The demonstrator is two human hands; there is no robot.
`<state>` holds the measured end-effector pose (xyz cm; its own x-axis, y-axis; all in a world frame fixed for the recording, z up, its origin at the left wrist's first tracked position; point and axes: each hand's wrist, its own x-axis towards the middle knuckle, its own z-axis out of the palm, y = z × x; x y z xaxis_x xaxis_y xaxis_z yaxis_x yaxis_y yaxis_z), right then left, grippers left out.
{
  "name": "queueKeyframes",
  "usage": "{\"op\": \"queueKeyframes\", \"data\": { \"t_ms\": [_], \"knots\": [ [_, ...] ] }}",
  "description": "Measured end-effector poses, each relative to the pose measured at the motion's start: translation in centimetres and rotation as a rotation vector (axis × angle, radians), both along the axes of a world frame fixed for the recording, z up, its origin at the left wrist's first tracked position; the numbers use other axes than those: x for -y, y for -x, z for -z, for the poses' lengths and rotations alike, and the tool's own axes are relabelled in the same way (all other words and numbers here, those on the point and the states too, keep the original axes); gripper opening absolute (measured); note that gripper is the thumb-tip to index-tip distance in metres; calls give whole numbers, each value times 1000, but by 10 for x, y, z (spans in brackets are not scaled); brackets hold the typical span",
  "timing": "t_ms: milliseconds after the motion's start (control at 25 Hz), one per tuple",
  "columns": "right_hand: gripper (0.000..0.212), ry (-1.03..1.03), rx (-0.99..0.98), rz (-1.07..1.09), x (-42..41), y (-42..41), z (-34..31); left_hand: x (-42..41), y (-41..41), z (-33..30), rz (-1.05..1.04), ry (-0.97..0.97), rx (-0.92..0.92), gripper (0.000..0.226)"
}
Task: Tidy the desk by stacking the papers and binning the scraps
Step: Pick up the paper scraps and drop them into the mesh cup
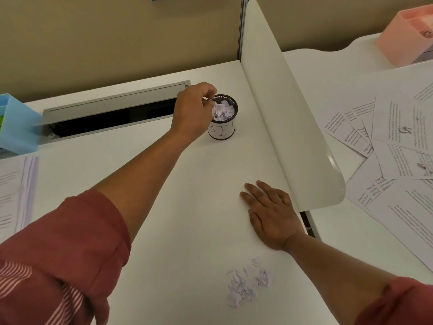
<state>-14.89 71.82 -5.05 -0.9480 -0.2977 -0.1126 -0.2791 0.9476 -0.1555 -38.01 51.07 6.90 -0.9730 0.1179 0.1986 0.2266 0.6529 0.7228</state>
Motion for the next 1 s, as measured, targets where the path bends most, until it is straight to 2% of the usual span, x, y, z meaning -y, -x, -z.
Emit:
{"op": "queueKeyframes", "data": {
  "t_ms": [120,240,440,640,1000],
  "knots": [
    [53,-13,-3,0,0,1,0,25,-35,27,-54,-51,-41,18],
    [53,-13,3,-1,0,0,1,57,-93,70,-99,-17,39,21],
    [54,0,27,7,1,0,0,113,-185,125,-139,216,114,27],
    [56,-7,17,3,1,-2,-2,115,-270,127,-180,545,180,50],
    [51,102,-78,1,5,-4,-1,109,-285,121,-268,645,292,54]
  ]
}}
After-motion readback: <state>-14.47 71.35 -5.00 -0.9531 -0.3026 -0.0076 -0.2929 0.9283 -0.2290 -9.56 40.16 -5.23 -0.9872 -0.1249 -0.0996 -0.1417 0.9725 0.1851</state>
